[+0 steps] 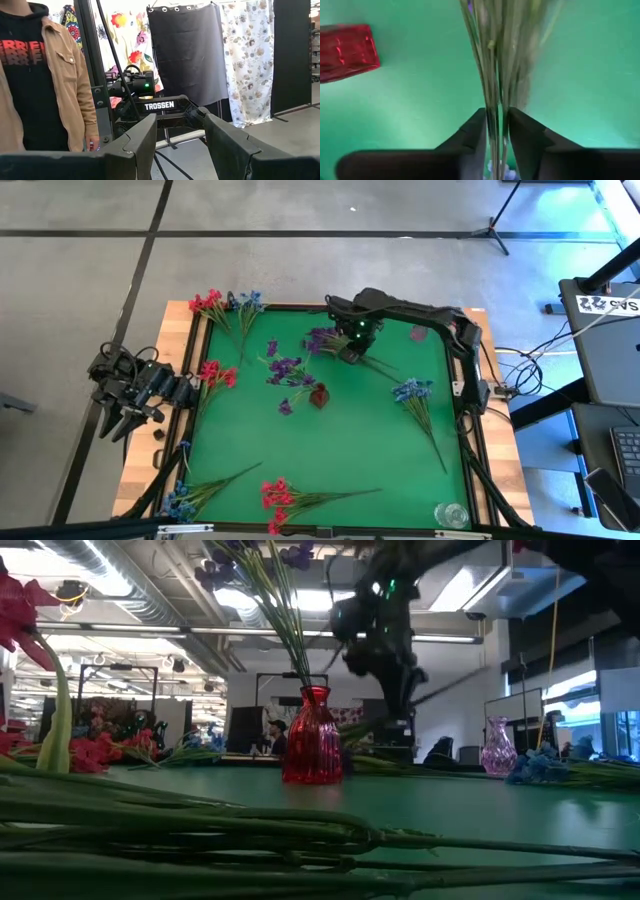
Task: Sort flowers into vase by color
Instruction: Put the left violet flowers into the red vase
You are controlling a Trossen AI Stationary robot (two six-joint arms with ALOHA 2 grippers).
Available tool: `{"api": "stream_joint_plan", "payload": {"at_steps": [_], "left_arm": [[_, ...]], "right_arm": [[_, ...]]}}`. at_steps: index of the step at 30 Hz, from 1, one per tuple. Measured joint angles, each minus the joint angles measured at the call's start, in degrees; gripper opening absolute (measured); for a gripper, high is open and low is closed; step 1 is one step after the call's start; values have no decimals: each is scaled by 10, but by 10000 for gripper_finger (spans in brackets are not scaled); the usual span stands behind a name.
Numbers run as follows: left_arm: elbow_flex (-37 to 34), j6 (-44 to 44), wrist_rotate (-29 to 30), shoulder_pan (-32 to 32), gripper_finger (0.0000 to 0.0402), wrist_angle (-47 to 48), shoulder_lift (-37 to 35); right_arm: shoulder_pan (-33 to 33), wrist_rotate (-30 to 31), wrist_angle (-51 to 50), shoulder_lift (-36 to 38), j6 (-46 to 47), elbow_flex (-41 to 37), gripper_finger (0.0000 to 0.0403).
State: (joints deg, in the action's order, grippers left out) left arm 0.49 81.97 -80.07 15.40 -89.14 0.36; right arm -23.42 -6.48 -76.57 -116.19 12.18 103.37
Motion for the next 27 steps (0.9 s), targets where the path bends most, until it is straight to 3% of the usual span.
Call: {"api": "stream_joint_plan", "payload": {"at_steps": [8, 13, 18, 27], "left_arm": [[0, 0, 0, 0, 161, 0, 0], [0, 0, 0, 0, 161, 0, 0], [0, 0, 0, 0, 161, 0, 0], [0, 0, 0, 0, 161, 0, 0]], "right_arm": [[50, 85, 4, 77, 69, 0, 125], [76, 93, 48, 81, -5, 0, 126], [89, 95, 111, 59, -79, -26, 127], [25, 22, 278, 43, -80, -180, 127]]}}
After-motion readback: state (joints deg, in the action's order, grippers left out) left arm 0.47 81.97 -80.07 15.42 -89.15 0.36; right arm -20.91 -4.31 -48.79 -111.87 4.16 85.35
